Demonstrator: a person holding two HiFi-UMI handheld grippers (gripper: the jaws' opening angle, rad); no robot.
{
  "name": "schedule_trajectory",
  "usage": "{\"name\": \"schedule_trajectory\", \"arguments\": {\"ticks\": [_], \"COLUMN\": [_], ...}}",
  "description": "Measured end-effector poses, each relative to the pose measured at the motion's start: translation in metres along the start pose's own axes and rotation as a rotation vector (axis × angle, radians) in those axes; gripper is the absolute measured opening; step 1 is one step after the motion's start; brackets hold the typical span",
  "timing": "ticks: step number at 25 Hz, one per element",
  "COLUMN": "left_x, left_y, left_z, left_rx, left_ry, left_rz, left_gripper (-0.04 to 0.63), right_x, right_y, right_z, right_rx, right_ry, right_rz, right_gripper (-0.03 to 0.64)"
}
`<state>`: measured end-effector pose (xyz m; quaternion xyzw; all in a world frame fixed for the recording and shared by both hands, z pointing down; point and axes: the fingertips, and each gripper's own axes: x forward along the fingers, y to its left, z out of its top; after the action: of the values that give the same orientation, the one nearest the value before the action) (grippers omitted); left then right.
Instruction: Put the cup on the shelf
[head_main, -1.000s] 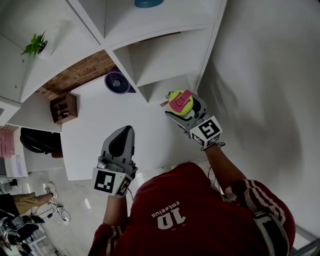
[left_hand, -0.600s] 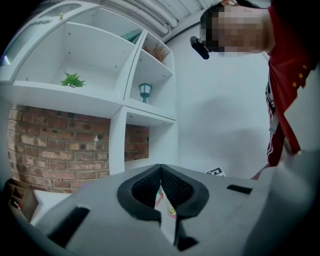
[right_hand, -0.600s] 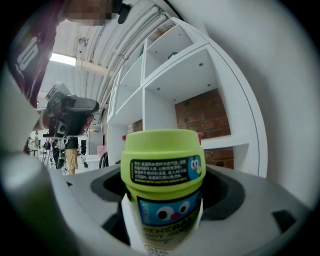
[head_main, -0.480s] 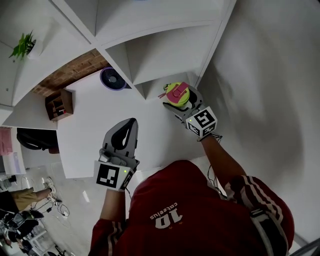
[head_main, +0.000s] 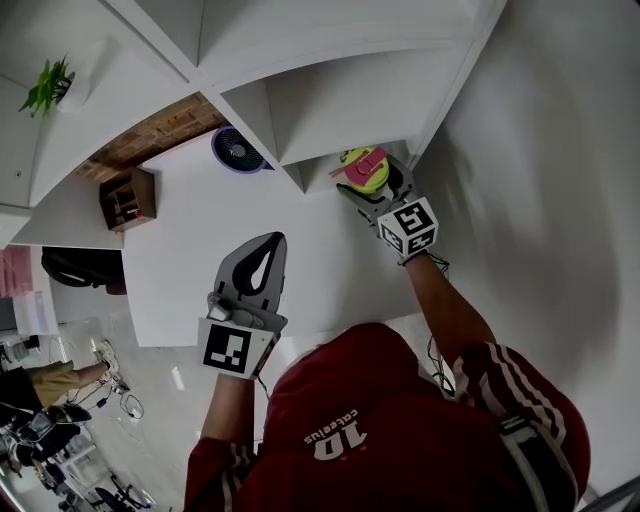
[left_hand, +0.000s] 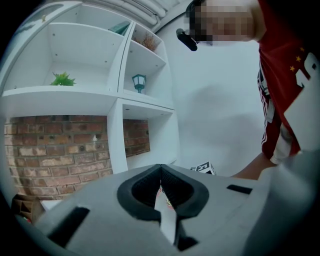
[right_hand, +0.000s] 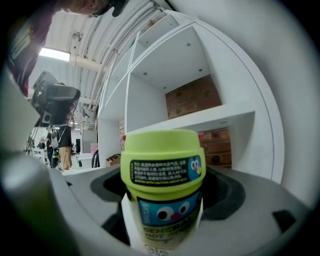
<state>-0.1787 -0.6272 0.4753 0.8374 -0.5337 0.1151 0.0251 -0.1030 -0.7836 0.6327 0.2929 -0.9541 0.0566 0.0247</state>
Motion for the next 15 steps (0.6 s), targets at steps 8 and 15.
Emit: {"name": "schedule_trajectory", "arguments": {"ticks": [8, 15], "left_x": [0.007, 0.003], "left_y": [-0.001, -0.005], "left_z": [0.001, 0.008], "left_rx": [-0.044, -0.082], "left_ry": [-0.013, -0.042], "left_rz": [0.003, 0.019], "left_gripper": [0.000, 0.000], "right_x": [0.023, 0.037], "right_y": [-0.007, -0.011], "right_z": [-0.009, -0.016], "right_rx": [-0.024, -0.004], "right_ry": [-0.009, -0.037], "right_rz": [0.020, 0.026], "right_gripper": [0.425, 0.425]}}
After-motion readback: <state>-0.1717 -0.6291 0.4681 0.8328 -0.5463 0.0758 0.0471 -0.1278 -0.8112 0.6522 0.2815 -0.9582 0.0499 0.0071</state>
